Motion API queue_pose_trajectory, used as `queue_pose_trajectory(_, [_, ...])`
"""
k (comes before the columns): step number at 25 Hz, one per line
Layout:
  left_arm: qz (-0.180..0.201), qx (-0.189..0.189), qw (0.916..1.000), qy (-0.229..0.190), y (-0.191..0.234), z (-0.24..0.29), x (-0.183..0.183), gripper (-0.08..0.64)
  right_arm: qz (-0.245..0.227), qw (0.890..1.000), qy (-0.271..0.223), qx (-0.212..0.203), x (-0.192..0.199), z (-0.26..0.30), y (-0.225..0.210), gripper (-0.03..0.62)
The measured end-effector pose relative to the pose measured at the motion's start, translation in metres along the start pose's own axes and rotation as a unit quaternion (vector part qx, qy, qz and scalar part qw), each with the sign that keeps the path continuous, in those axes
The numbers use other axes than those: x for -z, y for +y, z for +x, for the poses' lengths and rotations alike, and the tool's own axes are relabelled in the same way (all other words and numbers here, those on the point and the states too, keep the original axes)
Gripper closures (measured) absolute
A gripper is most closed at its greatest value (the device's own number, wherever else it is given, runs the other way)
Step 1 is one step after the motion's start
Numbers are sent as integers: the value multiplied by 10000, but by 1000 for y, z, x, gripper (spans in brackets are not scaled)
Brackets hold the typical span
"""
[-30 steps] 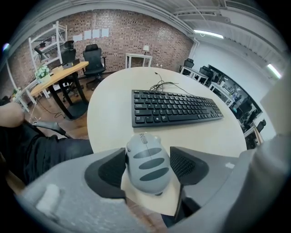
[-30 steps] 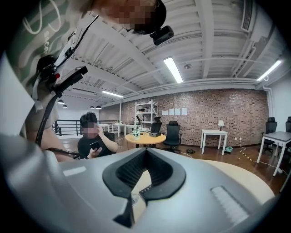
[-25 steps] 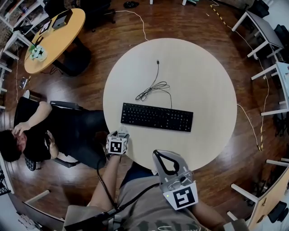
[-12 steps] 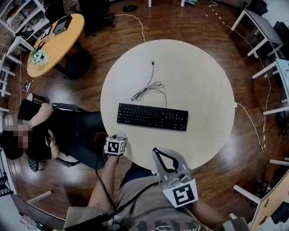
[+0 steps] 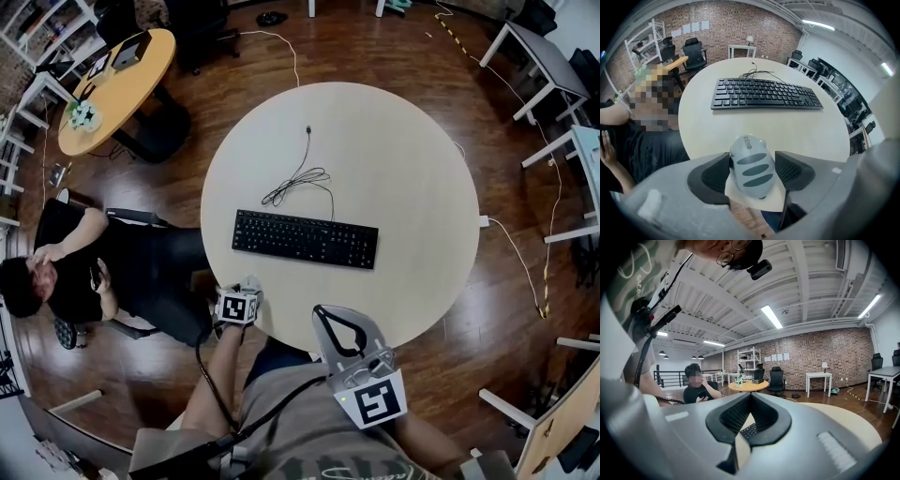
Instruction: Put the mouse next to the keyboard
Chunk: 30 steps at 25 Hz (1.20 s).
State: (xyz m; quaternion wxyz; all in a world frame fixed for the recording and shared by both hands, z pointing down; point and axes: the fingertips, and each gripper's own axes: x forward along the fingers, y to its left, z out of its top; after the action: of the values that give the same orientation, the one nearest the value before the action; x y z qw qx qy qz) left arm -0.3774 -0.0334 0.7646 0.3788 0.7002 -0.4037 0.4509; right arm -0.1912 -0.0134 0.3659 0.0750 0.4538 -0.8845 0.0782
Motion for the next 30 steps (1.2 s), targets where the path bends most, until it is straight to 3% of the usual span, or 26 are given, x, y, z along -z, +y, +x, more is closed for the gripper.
queue_pose_trajectory(10, [-166,0,9999,-2,-34,1,11,242,-170,9997,96,-162,9,-26,-22,586])
queue_pose_trajectory(14, [-163,-41,9999,4,-45,4,13,242,-16,9999,-82,-83,7,-36,-33,586])
queue_pose_trajectory(30, [-110,-15,9999,121,-108,12,19,242,-275,9994,-82,-210,12,-79,-62,586])
